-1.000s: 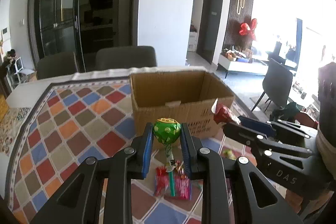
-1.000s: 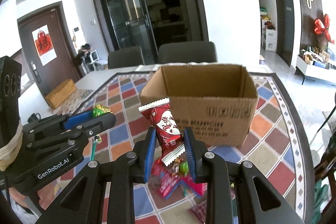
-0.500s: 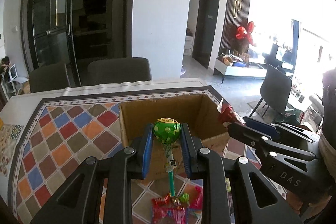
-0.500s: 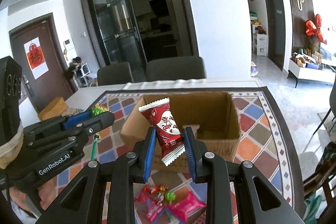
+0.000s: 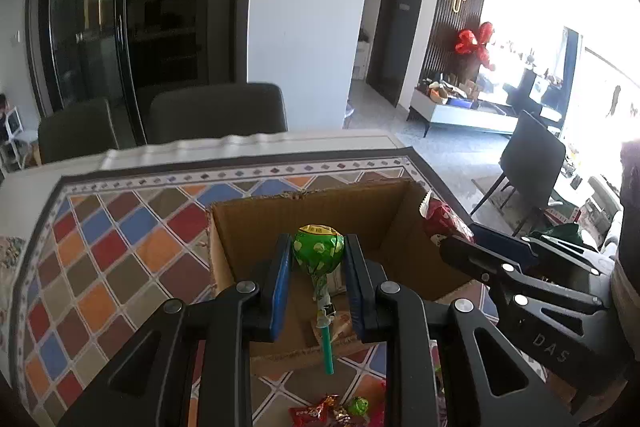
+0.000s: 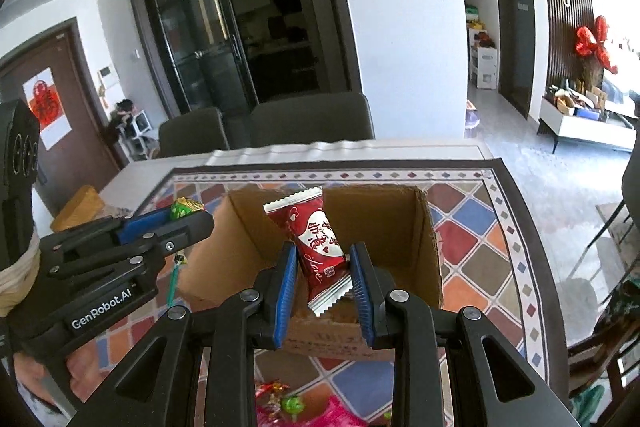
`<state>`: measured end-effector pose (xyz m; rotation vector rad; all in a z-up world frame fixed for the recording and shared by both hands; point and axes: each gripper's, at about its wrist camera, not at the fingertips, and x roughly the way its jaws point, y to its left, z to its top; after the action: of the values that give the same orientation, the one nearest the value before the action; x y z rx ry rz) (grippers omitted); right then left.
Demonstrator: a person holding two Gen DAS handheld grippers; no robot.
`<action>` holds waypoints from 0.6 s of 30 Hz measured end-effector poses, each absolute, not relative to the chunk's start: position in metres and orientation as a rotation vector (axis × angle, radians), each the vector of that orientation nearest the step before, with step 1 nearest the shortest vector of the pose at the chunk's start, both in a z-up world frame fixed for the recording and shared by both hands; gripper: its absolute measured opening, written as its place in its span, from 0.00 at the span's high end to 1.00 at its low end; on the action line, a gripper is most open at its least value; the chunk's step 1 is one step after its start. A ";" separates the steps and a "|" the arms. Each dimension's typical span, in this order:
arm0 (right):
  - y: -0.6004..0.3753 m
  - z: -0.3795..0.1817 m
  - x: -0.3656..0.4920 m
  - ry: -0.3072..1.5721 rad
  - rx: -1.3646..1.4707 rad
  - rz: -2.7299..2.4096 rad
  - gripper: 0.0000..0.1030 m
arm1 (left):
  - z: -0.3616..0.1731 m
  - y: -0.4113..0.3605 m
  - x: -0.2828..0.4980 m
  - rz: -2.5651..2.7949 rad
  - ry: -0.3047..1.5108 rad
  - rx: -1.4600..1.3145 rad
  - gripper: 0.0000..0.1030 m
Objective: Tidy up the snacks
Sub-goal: 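Open both tools to drop the lollipop and bar into the box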
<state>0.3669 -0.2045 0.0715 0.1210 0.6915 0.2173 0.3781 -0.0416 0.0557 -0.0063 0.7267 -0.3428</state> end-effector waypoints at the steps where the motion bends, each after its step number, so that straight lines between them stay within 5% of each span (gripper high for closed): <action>1: -0.205 0.070 0.370 0.697 0.120 0.215 0.73 | 0.053 -0.043 0.382 -0.341 0.738 -0.009 0.75; 5: -0.207 0.064 0.381 0.715 0.120 0.203 0.72 | 0.051 -0.047 0.390 -0.332 0.748 0.004 0.71; 7: -0.209 0.061 0.383 0.721 0.131 0.194 0.69 | 0.053 -0.047 0.388 -0.308 0.728 0.015 0.48; 18: -0.216 0.068 0.354 0.686 0.148 0.165 0.64 | 0.064 -0.043 0.341 -0.289 0.659 0.038 0.46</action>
<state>0.3540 -0.2162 0.0681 0.1476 0.6860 0.1654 0.3411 -0.0430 0.0641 0.0384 0.6586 -0.2892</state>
